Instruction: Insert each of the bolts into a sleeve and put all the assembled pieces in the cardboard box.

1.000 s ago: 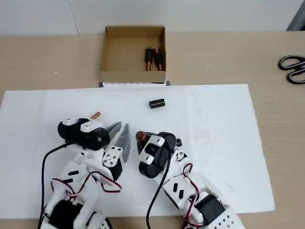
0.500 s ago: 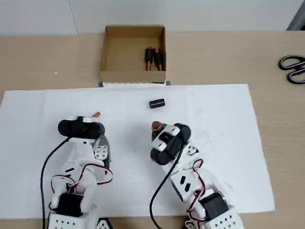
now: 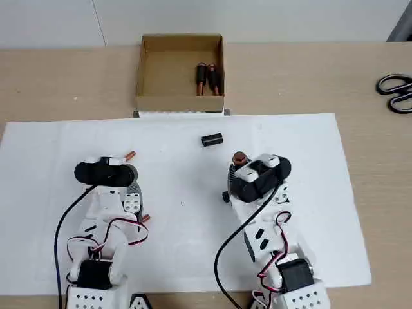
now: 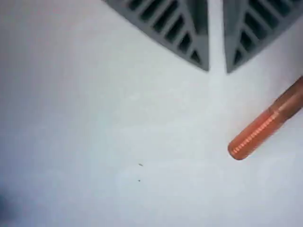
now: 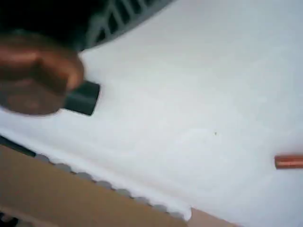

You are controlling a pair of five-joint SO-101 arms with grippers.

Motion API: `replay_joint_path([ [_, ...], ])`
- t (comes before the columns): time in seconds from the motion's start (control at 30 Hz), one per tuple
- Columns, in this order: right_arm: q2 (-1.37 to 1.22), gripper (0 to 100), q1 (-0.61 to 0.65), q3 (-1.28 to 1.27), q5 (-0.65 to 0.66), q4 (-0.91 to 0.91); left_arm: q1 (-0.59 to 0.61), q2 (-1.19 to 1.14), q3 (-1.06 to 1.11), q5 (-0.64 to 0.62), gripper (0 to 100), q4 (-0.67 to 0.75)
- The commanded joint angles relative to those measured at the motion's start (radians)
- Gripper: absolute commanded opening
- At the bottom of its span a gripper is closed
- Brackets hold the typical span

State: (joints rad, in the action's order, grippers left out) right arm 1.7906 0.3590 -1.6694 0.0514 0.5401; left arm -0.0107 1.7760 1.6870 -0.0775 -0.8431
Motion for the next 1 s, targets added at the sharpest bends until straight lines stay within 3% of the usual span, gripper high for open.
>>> replay_joint_path([
  [0.0, 0.015, 0.2, -0.019, -0.014, -0.041, -0.024, 0.000, 0.008, -0.004, 0.009, 1, 0.000],
  [0.3, 0.015, 0.2, -0.021, -0.005, -0.038, -0.025, 0.015, 0.008, -0.004, -0.178, 1, -0.002],
  [0.8, 0.004, 0.2, -0.036, 0.091, -0.110, -0.018, 0.015, 0.008, -0.004, -0.180, 1, -0.002],
  [0.97, 0.002, 0.2, -0.035, 0.161, -0.129, 0.096, 0.015, 0.008, -0.004, -0.180, 1, -0.002],
])
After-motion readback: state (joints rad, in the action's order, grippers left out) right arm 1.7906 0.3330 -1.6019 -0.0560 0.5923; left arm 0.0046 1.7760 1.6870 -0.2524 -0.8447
